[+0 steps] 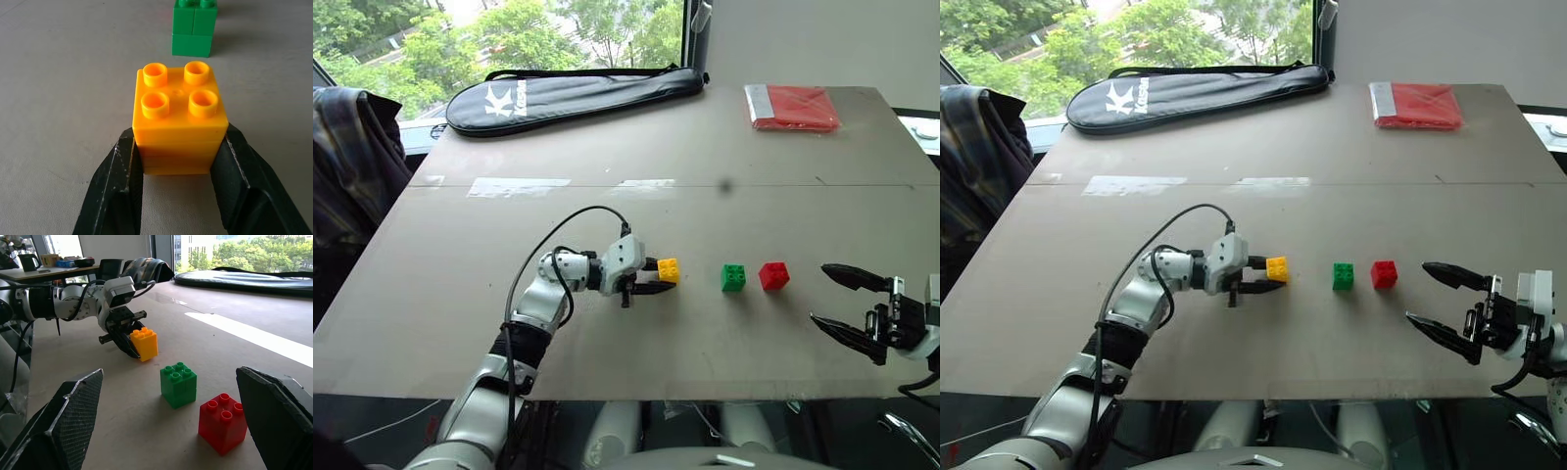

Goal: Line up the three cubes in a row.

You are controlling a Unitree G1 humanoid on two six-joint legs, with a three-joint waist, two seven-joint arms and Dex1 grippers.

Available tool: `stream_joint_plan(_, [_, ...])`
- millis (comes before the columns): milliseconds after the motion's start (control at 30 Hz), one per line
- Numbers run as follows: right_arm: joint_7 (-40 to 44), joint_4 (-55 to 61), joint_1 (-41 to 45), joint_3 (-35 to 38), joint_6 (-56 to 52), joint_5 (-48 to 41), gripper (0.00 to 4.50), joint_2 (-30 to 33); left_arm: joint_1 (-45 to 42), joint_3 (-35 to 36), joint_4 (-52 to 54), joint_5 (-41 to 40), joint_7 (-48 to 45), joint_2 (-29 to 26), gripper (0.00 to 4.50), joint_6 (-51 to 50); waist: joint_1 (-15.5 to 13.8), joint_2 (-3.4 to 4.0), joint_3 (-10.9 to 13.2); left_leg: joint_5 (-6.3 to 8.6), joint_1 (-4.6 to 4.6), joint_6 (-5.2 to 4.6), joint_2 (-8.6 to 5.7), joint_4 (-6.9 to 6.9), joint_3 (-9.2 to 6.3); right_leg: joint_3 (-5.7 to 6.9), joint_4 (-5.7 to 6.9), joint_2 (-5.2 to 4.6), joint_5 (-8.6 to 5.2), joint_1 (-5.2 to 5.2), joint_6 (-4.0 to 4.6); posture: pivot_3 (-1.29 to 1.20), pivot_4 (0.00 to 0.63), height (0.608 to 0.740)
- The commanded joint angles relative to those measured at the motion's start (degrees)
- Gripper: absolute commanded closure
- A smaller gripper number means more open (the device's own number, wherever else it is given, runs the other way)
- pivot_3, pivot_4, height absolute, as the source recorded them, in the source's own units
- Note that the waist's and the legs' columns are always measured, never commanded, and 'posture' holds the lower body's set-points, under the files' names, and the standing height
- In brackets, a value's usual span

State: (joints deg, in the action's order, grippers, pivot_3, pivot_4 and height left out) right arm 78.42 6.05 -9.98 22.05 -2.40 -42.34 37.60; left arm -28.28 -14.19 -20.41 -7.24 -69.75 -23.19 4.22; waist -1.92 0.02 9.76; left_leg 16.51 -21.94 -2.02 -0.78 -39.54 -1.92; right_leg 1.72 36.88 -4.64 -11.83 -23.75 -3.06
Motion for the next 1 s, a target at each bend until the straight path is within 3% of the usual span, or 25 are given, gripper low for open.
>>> stream_joint_plan(33, [0.50,1.79,-0.41,1.23,-0.10,-1.11,0.00,0.34,-2.41,-1.85,-1.29,1.42,-0.48,1.10,3.22,2.55,0.03,-0.06,0.04,0.00,0.00,0.00,-0.01,0.00,0.01,0.00,0.00,0.00,0.00,0.00,-0.01,0.00,0.150,0.694])
stream_joint_plan(767, [-0.15,2.10,-1.96,2.11,0.62,-1.05,0.00,0.43,-10.13,-3.79,-15.37,2.74,-4.91,4.69,3.22,7.10,1.07,-0.17,0.10,0.00,-0.01,0.00,-0.01,0.03,-0.01,0.03,-0.02,0.00,-0.05,-0.01,-0.13,0.00,0.150,0.694])
stream_joint_plan(800, [-0.12,1.96,-1.89,2.08,0.72,-0.96,0.00,0.40,-10.06,-3.78,-15.53,2.67,-5.18,4.67,2.21,7.17,1.07,-0.17,0.10,0.00,-0.01,-0.01,-0.01,0.03,-0.02,0.03,-0.02,0.00,-0.05,-0.01,-0.13,0.00,0.150,0.694])
stream_joint_plan(1000, [0.31,1.34,-1.65,2.00,1.03,-0.76,0.00,0.39,-9.60,-3.36,-15.96,2.73,-6.00,4.41,0.03,7.93,1.07,-0.17,0.10,0.00,0.00,0.00,-0.01,0.03,-0.01,0.03,-0.02,0.00,-0.05,-0.01,-0.13,0.00,0.150,0.694])
